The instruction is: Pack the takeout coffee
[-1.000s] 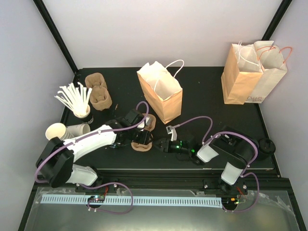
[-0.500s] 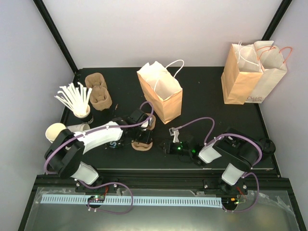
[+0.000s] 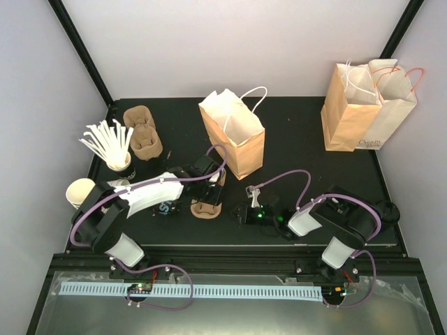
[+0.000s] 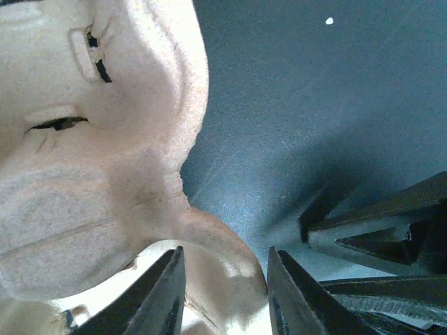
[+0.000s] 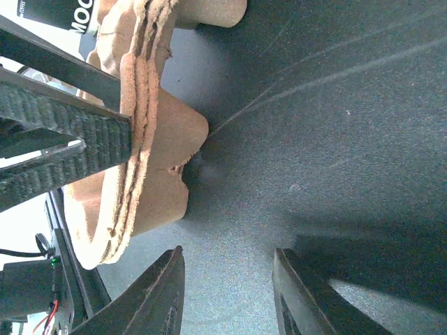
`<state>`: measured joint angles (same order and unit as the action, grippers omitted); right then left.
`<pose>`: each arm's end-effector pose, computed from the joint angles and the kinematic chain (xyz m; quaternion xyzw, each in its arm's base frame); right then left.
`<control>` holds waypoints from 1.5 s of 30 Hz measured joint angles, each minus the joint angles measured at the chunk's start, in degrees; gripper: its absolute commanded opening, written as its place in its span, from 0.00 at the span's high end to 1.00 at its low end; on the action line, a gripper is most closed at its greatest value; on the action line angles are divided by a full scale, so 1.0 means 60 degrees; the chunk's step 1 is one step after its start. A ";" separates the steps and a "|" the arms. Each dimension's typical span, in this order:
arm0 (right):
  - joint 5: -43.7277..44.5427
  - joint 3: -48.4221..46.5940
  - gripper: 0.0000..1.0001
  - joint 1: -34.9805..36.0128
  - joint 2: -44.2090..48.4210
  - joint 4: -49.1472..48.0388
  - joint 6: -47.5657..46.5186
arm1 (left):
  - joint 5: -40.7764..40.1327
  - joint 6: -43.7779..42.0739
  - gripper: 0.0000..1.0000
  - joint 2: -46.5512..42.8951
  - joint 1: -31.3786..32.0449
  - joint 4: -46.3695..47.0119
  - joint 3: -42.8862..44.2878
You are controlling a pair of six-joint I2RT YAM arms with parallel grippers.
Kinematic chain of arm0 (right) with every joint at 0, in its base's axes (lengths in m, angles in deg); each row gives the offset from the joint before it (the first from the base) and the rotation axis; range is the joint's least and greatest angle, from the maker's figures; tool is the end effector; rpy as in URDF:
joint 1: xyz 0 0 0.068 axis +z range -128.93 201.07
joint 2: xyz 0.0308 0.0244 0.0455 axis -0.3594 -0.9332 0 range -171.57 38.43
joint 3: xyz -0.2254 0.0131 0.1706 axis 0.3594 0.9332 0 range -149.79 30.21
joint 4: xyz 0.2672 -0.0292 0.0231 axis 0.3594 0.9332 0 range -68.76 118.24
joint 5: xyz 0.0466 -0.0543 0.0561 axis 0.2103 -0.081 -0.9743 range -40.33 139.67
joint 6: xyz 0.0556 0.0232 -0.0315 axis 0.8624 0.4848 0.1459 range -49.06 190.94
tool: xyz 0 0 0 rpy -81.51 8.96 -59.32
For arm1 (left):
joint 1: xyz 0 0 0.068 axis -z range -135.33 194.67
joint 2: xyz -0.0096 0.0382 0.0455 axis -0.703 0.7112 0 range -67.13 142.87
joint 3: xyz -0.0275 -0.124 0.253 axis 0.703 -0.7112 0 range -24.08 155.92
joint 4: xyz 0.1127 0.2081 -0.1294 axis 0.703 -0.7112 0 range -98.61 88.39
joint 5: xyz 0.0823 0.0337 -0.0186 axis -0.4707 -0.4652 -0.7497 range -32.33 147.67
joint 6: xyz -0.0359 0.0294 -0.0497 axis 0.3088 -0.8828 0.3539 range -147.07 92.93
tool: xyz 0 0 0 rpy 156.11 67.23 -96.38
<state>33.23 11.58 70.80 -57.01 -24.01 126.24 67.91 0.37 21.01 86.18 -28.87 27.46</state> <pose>0.1628 0.2160 0.0871 -0.0278 0.8661 0.4594 0.1951 0.2233 -0.2108 0.1702 0.1389 0.9604 -0.1992 0.1365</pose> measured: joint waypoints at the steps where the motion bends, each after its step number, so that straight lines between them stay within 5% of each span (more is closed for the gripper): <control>1: 0.0004 -0.0007 0.62 0.0000 0.0007 0.0051 -0.0018 | -0.0040 -0.0018 0.77 0.0058 0.0004 -0.0018 0.0011; 4: 0.0004 -0.0058 0.62 0.0000 0.0033 0.0138 -0.0091 | -0.0091 -0.0066 0.84 0.0073 0.0022 -0.0066 0.0022; 16: -0.0127 -0.0452 0.62 0.0000 0.0390 0.0386 -0.0455 | -0.0277 -0.0120 0.88 -0.1351 -0.0073 -0.0809 0.0098; 31: -0.0984 -0.0572 0.60 0.0018 0.0390 -0.0270 -0.0066 | 0.2816 0.0382 0.88 -0.2732 -0.1738 0.1067 -0.2135; 45: -0.1155 -0.1071 0.55 0.0171 0.0149 -0.0470 0.0171 | 0.3803 0.0554 0.88 -0.2816 -0.2106 0.1708 -0.2455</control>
<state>26.30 5.15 71.83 -56.11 -26.83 127.27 90.72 3.69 4.12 73.55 -18.62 12.73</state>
